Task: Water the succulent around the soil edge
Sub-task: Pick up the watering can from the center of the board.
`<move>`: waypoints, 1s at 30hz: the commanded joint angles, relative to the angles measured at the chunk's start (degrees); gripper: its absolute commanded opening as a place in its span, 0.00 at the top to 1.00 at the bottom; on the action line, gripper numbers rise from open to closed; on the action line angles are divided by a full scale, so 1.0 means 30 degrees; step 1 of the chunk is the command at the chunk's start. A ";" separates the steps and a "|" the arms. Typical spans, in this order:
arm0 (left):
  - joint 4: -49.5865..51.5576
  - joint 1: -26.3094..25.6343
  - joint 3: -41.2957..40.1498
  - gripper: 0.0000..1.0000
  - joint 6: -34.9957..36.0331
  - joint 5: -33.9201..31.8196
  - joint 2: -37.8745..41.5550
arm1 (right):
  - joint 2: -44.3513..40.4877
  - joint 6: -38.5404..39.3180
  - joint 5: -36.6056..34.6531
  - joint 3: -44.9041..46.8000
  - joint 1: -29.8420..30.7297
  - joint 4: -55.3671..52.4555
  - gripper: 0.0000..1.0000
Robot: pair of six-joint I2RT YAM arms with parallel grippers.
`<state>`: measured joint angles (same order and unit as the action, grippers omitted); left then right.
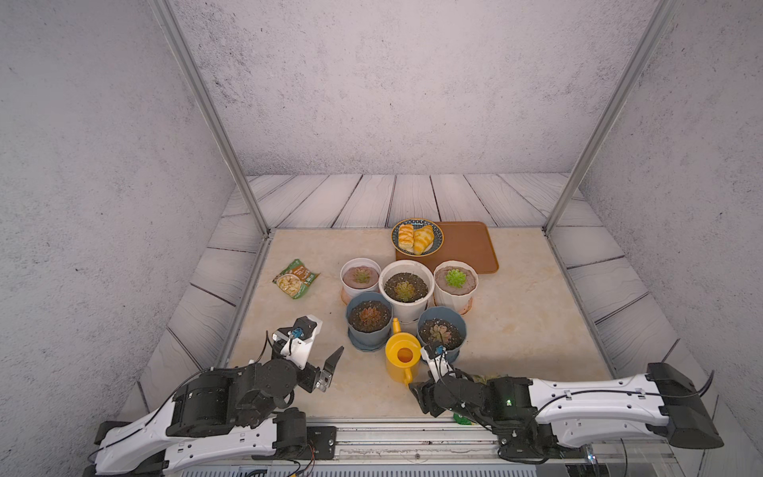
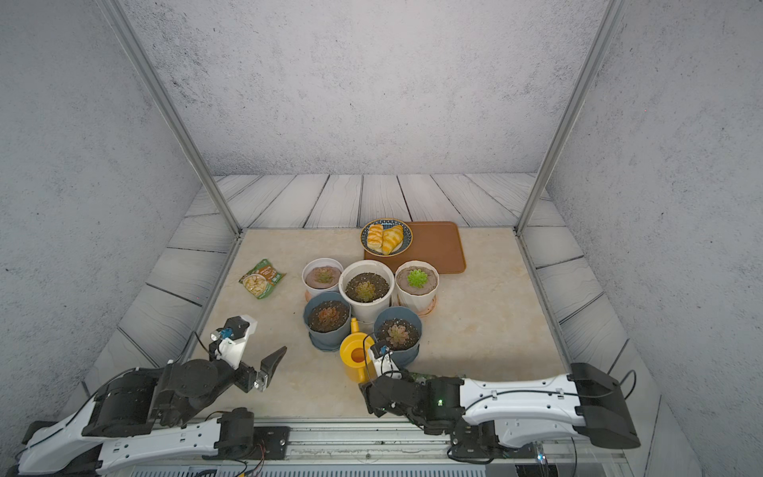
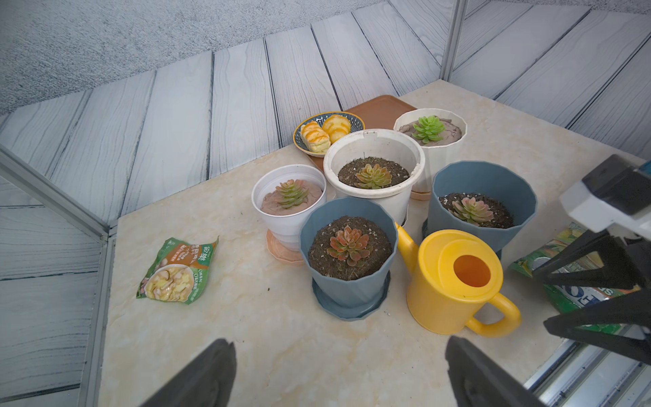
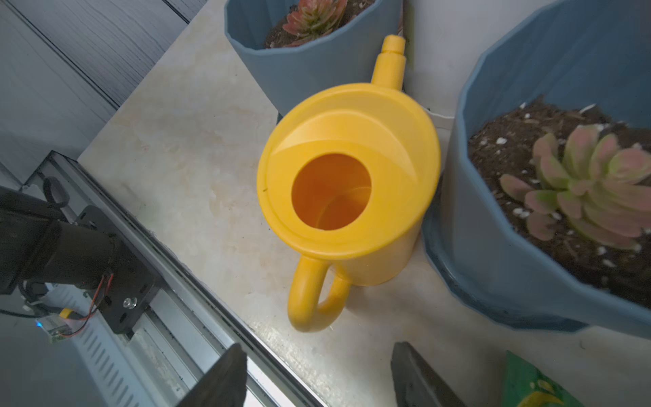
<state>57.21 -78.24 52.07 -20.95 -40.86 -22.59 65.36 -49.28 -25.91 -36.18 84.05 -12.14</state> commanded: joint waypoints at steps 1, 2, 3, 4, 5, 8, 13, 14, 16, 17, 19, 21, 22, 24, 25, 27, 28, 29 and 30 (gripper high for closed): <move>0.0104 -0.0010 -0.0249 0.02 0.0155 -0.0062 0.0198 | 0.1293 -0.1358 -0.1973 -0.0023 0.0276 0.1695 0.35; 0.0086 0.0003 -0.0249 0.02 0.0179 0.0005 0.0205 | 0.1838 -0.1491 -0.2067 -0.0092 0.0327 0.1887 0.36; 0.0086 0.0005 -0.0252 0.02 0.0188 0.0083 0.0173 | 0.2363 -0.1575 -0.2207 -0.0231 0.0385 0.1992 0.36; 0.0100 0.0005 -0.0249 0.02 0.0172 0.0126 0.0147 | 0.2811 -0.1660 -0.2340 -0.0364 0.0458 0.2068 0.37; 0.0128 0.0005 -0.0227 0.02 0.0157 0.0191 0.0118 | 0.3303 -0.1776 -0.2583 -0.0523 0.0557 0.2112 0.37; 0.0163 0.0005 -0.0305 0.02 -0.0188 0.0374 0.0073 | 0.4421 -0.2381 -0.3624 -0.0744 0.0827 0.2192 0.39; -0.0092 0.0005 -0.0545 0.02 -0.0180 0.0906 0.0109 | 0.5315 -0.3288 -0.5450 -0.0478 0.1375 0.2651 0.45; -0.0107 0.0005 -0.0541 0.02 -0.0201 0.0931 0.0116 | 0.5398 -0.3468 -0.5863 -0.0478 0.1520 0.2619 0.45; -0.0114 0.0005 -0.0542 0.02 -0.0165 0.0990 0.0115 | 0.5627 -0.3604 -0.6295 -0.0449 0.1681 0.2768 0.46; -0.0124 0.0005 -0.0569 0.02 -0.0163 0.1021 0.0147 | 0.5747 -0.3564 -0.6427 -0.0428 0.1719 0.2941 0.46; -0.0138 0.0005 -0.0571 0.02 -0.0137 0.1081 0.0147 | 0.6014 -0.3493 -0.6542 -0.0517 0.1748 0.3180 0.47; -0.0134 0.0005 -0.0573 0.02 -0.0165 0.1111 0.0169 | 0.6386 -0.3538 -0.6720 -0.0808 0.1749 0.3032 0.47; -0.0141 0.0005 -0.0593 0.02 -0.0158 0.1138 0.0183 | 0.6524 -0.3629 -0.6836 -0.0902 0.1734 0.2973 0.48; -0.0149 0.0005 -0.0601 0.02 -0.0180 0.1197 0.0205 | 0.6739 -0.3802 -0.7061 -0.0946 0.1749 0.3018 0.52; -0.0165 0.0005 -0.0608 0.02 -0.0165 0.1213 0.0196 | 0.6749 -0.3907 -0.7066 -0.0921 0.1763 0.3050 0.54; -0.0200 0.0004 -0.0630 0.02 -0.0165 0.1228 0.0205 | 0.6768 -0.3963 -0.7066 -0.0833 0.1774 0.3240 0.64; -0.0184 0.0005 -0.0631 0.02 -0.0164 0.1228 0.0205 | 0.6737 -0.4055 -0.7570 -0.0761 0.1778 0.3256 0.69; -0.0183 0.0005 -0.0629 0.02 -0.0165 0.1228 0.0205 | 0.6662 -0.4163 -0.7672 -0.0672 0.1805 0.3256 0.74; -0.0196 0.0001 -0.0630 0.02 -0.0158 0.1228 0.0177 | 0.6560 -0.4329 -0.7804 -0.0568 0.1832 0.3234 0.78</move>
<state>57.17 -78.24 50.83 -21.02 -37.47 -22.39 84.55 -60.40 -45.45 -37.87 89.17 -2.13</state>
